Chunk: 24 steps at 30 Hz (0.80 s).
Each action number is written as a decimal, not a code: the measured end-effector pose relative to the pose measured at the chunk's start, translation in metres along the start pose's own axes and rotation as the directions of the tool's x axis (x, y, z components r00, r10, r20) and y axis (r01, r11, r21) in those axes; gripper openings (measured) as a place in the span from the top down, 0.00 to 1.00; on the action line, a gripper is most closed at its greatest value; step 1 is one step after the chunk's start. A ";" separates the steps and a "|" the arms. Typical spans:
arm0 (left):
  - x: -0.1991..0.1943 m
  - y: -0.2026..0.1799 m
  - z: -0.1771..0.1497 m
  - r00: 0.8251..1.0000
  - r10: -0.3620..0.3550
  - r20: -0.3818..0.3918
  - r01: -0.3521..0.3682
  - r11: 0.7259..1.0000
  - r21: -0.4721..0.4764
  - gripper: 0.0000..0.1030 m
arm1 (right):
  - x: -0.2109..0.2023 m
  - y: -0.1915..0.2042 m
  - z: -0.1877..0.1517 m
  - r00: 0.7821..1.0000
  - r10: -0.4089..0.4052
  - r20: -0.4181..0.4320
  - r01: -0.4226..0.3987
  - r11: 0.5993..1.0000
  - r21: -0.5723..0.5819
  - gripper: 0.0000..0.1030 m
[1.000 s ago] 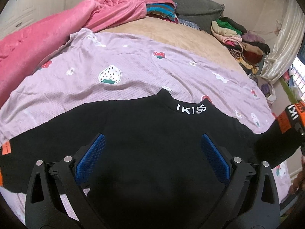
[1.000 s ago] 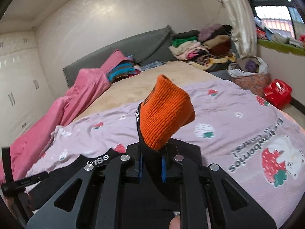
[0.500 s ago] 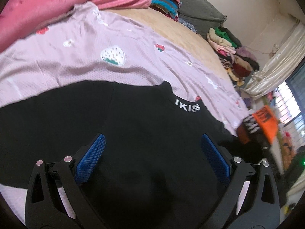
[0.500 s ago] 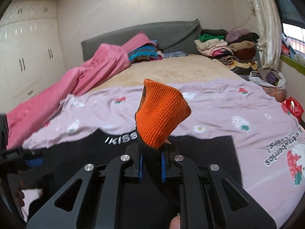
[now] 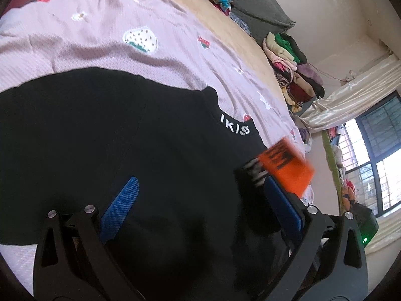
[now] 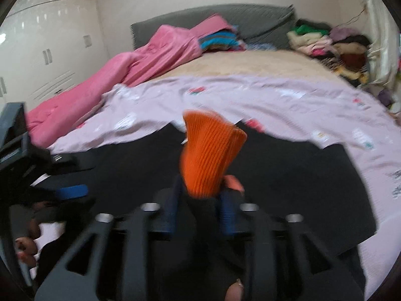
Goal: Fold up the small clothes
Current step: 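Carry the sleeve across the shirt body toward the left tool and release it, then grasp the orange cuff with the left tool and fold the sleeve toward the hem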
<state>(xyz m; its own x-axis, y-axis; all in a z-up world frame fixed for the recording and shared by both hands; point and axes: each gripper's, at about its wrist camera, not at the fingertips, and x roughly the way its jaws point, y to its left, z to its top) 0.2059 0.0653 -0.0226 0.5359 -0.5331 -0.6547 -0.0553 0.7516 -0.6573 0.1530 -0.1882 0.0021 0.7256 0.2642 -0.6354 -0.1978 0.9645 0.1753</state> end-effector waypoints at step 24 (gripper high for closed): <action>0.045 -0.066 -0.040 0.998 0.060 -0.009 -0.055 0.951 0.304 0.94 | -0.097 -0.087 -0.030 0.996 -0.068 0.050 0.059 0.984 0.165 0.39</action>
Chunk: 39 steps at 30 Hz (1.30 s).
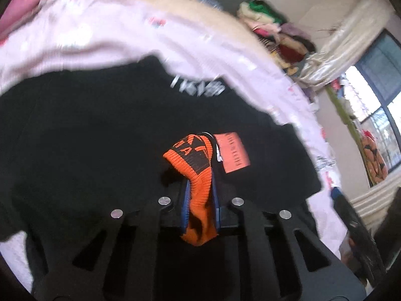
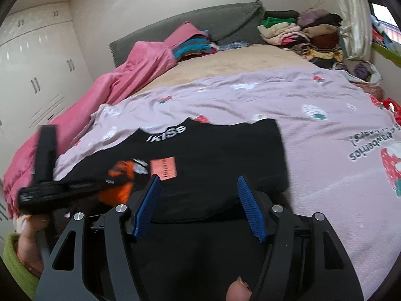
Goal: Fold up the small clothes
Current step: 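Grasp the orange cuff with the left tool and fold the sleeve toward the hem, then lay the cuff flat on the shirt and open the left tool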
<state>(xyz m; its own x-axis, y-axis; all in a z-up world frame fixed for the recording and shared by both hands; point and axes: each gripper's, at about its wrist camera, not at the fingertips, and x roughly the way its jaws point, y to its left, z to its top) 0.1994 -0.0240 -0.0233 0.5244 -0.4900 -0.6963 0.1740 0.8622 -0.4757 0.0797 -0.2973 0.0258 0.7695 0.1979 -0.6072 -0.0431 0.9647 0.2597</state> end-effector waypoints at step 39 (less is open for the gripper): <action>-0.021 0.054 -0.015 0.927 0.375 -0.024 -0.375 0.927 0.025 0.69 | 0.118 0.000 -0.005 0.946 -0.194 -0.260 0.159 0.976 -0.149 0.39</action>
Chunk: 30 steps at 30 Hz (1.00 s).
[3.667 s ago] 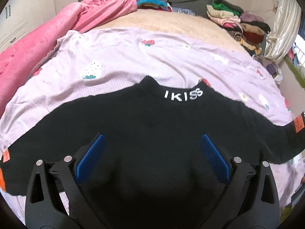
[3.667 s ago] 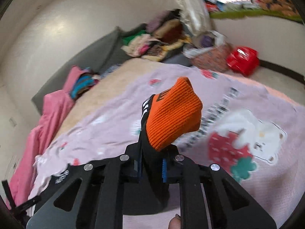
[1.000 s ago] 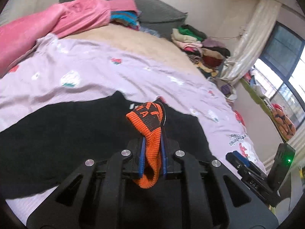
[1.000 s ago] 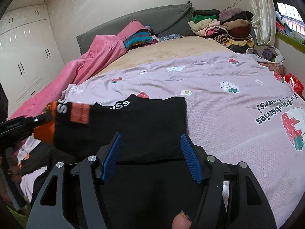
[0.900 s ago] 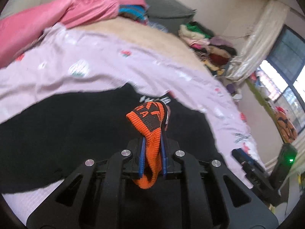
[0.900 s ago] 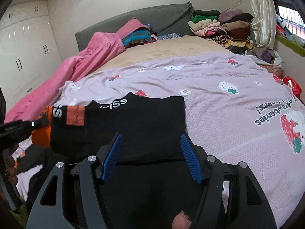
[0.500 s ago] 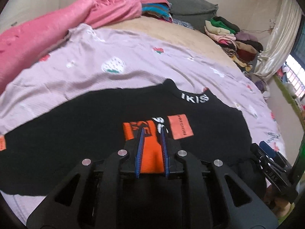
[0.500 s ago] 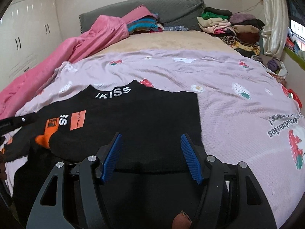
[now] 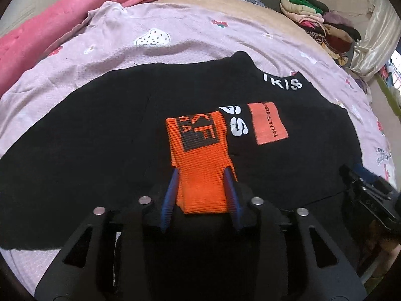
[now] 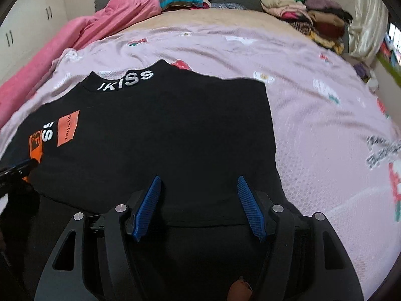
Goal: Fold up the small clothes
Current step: 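Lay the cuff flat on the shirt and open the left tool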
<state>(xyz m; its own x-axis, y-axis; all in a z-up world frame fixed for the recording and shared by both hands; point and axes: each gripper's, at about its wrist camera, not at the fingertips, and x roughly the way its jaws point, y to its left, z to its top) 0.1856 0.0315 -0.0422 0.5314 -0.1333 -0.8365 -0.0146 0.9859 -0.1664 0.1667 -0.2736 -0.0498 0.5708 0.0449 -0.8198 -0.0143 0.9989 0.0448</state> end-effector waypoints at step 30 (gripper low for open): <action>-0.097 0.059 -0.036 0.965 0.156 0.210 -0.125 0.981 -0.151 0.09 | -0.108 0.077 -0.018 0.951 0.179 0.254 -0.148 0.979 -0.137 0.04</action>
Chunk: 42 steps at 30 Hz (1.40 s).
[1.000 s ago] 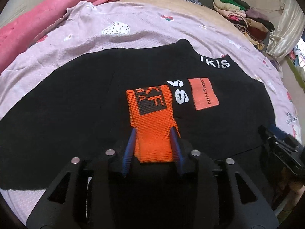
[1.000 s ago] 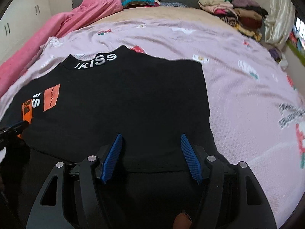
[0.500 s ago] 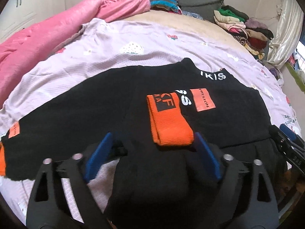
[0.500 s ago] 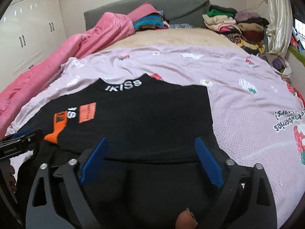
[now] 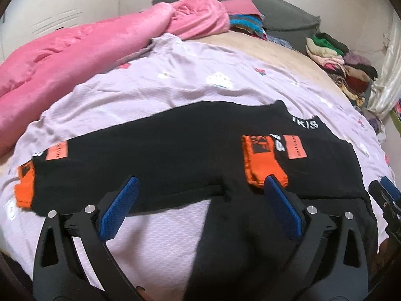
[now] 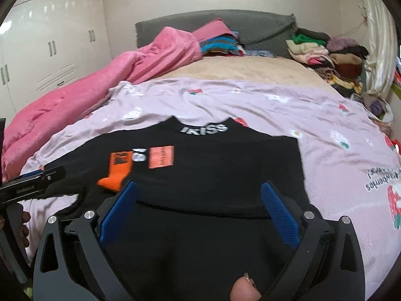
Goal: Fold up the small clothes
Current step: 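Lay the cuff flat on the shirt and open the left tool, then move the left tool to the other sleeve's orange cuff and grasp it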
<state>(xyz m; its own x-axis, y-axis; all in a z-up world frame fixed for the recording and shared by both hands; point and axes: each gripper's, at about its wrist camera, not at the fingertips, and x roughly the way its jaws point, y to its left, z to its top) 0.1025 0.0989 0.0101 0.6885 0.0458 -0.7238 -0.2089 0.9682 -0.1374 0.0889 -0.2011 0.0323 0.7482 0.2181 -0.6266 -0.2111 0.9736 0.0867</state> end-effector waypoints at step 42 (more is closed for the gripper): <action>-0.010 0.215 -0.048 0.985 0.146 -0.093 -0.174 0.815 -0.553 0.09 | 0.015 0.188 -0.006 0.967 0.242 -0.079 -0.254 0.921 -0.296 0.04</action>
<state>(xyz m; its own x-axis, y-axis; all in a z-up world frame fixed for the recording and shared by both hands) 0.0172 0.2945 -0.0443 0.5827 0.1640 -0.7960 -0.6736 0.6454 -0.3601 0.0573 -0.0156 0.0345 0.6230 0.4409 -0.6462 -0.5710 0.8209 0.0097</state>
